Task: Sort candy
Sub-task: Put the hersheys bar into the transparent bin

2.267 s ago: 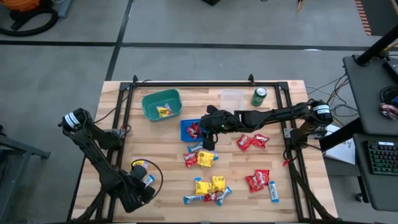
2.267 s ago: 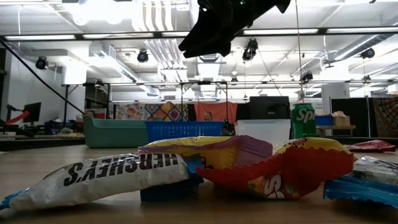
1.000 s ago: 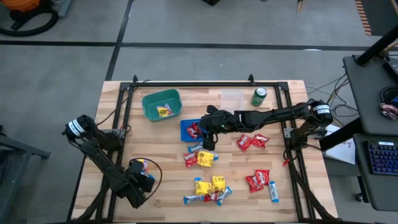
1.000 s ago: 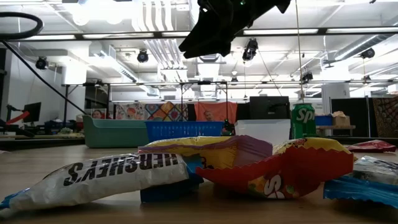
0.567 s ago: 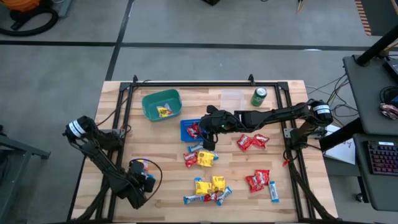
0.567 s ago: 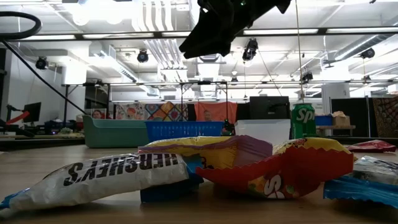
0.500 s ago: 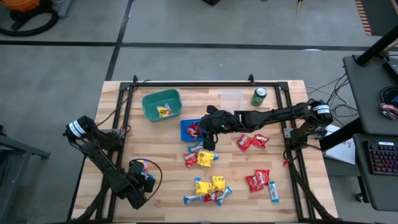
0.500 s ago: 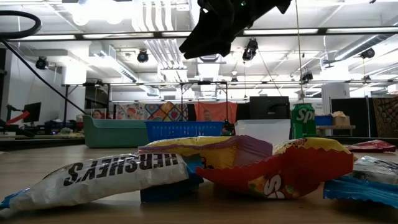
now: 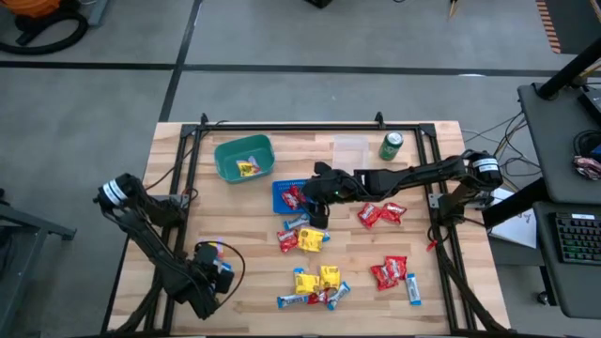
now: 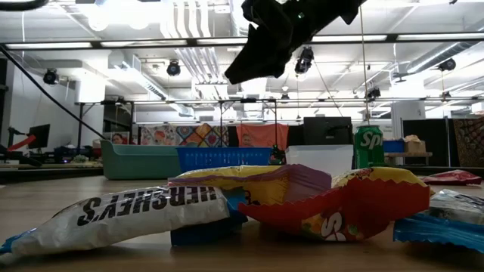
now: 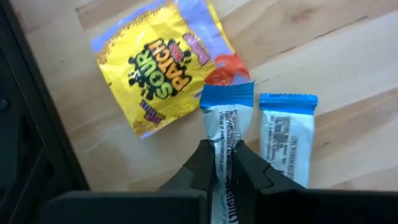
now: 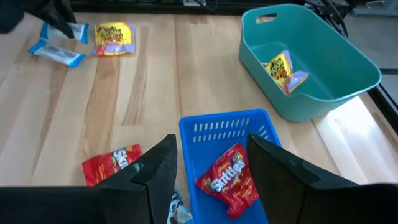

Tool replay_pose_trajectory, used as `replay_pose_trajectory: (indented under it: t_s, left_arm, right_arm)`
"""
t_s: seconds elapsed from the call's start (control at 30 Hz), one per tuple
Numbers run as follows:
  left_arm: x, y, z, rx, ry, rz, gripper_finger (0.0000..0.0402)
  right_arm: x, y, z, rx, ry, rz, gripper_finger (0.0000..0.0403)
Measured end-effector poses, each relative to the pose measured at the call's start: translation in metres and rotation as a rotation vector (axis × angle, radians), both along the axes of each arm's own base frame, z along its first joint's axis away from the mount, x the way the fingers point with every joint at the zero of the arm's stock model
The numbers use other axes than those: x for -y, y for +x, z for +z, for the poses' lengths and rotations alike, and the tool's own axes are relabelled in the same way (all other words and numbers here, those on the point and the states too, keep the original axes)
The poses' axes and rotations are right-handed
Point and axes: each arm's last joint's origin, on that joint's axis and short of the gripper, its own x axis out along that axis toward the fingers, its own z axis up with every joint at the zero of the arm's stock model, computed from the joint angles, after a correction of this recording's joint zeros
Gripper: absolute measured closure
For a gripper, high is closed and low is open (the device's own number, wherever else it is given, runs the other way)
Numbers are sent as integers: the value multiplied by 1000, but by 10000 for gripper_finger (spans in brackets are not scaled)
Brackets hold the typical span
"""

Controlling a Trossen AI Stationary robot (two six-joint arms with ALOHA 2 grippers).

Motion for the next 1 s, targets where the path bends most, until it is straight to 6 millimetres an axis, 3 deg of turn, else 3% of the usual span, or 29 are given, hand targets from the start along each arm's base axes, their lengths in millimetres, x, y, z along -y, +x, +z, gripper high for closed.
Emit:
replay_pose_trajectory:
  t_s: [0.33,0.63,0.83,1.0]
  left_arm:
    - [6,10,16,157,41,-78,401]
    - [10,23,49,445,183,-233,401]
    - [0,27,66,603,358,-307,401]
    - [-13,34,70,626,505,-328,401]
  right_arm:
    - [0,-1,-3,5,-1,0,218]
    - [0,-1,-3,5,-1,1,218]
    - [0,-1,-3,6,14,2,218]
    - [-1,0,-4,40,60,14,218]
